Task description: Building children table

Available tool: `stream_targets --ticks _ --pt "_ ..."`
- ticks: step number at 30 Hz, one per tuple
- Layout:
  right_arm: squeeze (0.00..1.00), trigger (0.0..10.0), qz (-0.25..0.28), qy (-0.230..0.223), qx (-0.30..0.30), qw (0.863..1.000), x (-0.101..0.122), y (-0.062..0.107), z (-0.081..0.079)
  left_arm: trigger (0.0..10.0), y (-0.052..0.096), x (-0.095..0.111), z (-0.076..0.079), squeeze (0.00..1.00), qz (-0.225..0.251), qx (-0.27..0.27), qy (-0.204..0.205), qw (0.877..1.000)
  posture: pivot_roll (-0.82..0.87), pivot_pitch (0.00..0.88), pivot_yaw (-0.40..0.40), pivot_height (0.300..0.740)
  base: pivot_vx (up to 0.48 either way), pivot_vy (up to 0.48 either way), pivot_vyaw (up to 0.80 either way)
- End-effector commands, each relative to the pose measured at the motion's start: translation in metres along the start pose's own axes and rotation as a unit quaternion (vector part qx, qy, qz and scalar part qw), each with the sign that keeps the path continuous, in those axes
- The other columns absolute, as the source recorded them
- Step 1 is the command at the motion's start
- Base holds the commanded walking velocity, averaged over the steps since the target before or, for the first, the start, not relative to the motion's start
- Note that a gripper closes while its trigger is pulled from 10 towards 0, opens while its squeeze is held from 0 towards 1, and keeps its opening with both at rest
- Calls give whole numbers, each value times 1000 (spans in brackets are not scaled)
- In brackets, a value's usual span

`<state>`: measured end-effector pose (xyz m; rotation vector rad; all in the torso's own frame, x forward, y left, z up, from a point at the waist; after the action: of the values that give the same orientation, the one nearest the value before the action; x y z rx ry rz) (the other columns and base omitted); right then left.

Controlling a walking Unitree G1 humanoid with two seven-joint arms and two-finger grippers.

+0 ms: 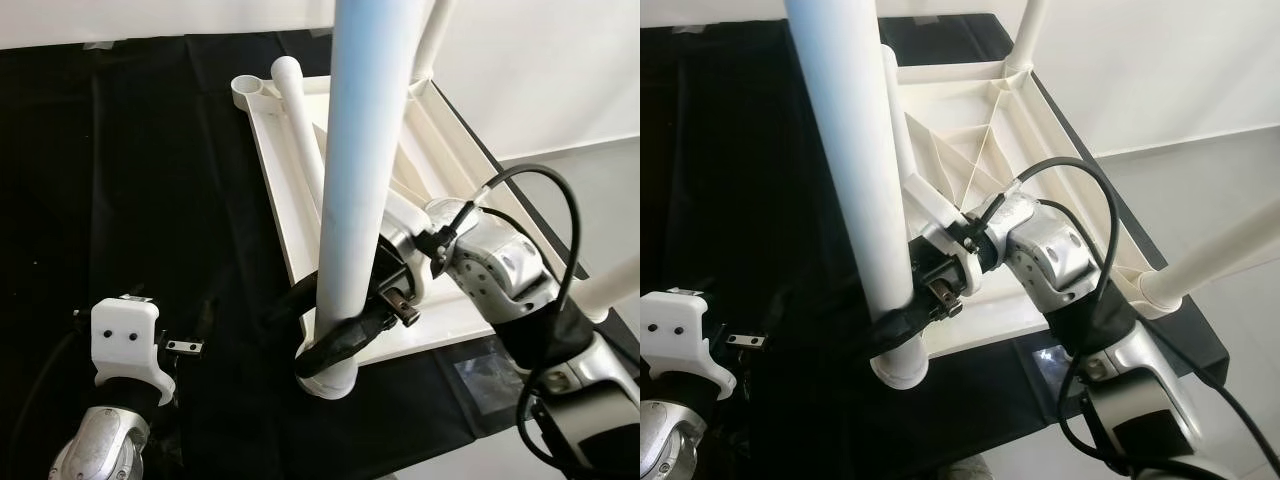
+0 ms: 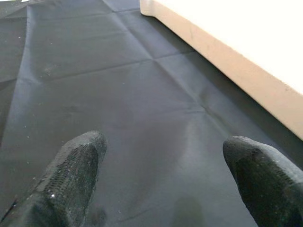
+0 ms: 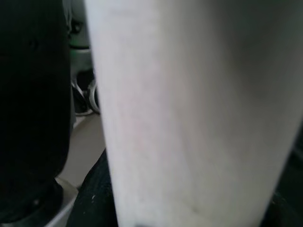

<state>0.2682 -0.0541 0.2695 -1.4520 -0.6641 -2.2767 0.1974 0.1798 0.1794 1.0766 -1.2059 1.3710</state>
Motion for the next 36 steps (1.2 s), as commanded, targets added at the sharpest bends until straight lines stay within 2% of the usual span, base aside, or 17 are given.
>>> stream_targets --ticks 1,11,23,26,28,30,31,33,36 --pt "0 10000 -30 -25 1 999 -21 -3 -4 10000 3 0 0 0 -7 0 -5 1000 -100 343 -126 740 0 0 0" --pt "0 10000 -44 -13 -12 999 -23 2 6 10000 4 0 1 0 -5 4 -4 1000 -99 343 -137 740 0 0 0" --pt "0 10000 -34 2 -19 999 -30 3 -2 10000 6 0 1 0 -6 6 -3 1000 -96 340 -141 740 0 0 0" --pt "0 10000 -40 0 -82 996 -39 12 -6 10000 7 1 1 0 -7 6 -2 1000 -100 338 -138 740 0 0 0" --pt "0 10000 -40 0 -82 996 -39 12 -6 10000 7 1 1 0 -7 6 -2 1000 -100 338 -138 740 0 0 0" --pt "0 10000 -44 2 -132 990 -42 18 -1 10000 7 1 0 0 -7 6 -2 1000 -101 337 -135 740 0 0 0" --pt "0 10000 -44 2 -132 990 -42 18 -1 10000 7 1 0 0 -7 6 -2 1000 -101 337 -135 740 0 0 0" --pt "0 10000 -45 2 -170 984 -41 27 4 10000 6 1 0 0 -8 6 -2 1000 -102 338 -126 740 0 0 0" --pt "0 10000 -46 1 -180 983 -40 30 6 10000 6 1 0 0 -8 5 -2 1000 -102 338 -126 740 0 0 0"
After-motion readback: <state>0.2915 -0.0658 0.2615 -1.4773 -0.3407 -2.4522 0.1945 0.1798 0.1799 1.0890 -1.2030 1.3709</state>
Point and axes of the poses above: a point about 5 cm out from each wrist's last joint towards the gripper, its own y axis pointing back from the gripper into the wrist, its own x axis along the axis of the wrist's last joint, z = x × y, the point moved 1 cm from there along -y, pointing out of the wrist towards the gripper, and after that the axes turned 10 degrees about y, right-handed, at the moved point
